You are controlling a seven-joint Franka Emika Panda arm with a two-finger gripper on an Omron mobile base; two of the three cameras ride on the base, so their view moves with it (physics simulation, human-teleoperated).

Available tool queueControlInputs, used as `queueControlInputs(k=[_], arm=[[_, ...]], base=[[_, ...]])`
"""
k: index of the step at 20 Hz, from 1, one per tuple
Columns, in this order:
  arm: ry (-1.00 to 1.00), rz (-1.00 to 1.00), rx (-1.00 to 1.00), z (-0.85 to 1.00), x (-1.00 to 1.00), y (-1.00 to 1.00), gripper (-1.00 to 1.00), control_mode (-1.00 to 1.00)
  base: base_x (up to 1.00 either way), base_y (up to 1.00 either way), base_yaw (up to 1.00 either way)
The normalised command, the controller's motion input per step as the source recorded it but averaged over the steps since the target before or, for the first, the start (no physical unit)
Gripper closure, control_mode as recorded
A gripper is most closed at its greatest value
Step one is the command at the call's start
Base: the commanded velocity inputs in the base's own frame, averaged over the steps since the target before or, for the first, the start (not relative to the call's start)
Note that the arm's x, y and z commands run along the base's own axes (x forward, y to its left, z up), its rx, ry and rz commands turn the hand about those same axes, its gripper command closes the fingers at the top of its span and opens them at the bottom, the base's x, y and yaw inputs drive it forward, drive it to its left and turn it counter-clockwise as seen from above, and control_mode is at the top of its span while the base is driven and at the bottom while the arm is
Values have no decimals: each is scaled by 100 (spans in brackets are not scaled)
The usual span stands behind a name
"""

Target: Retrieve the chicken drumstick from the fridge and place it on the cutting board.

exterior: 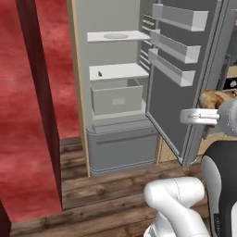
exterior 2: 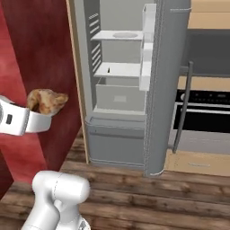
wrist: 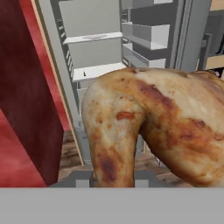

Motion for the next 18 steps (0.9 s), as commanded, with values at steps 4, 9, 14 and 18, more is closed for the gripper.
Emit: queueControlInputs(k=[4,9,14,18], arm=[[0,0,0,0,0,0,100,100],[0,0,0,0,0,0,100,100],[0,0,0,0,0,0,100,100],[0,0,0,0,0,0,100,100]], base=[[-15,0,-19],[-9,-3,-37],[-47,0,-57],[-48,0,-64]])
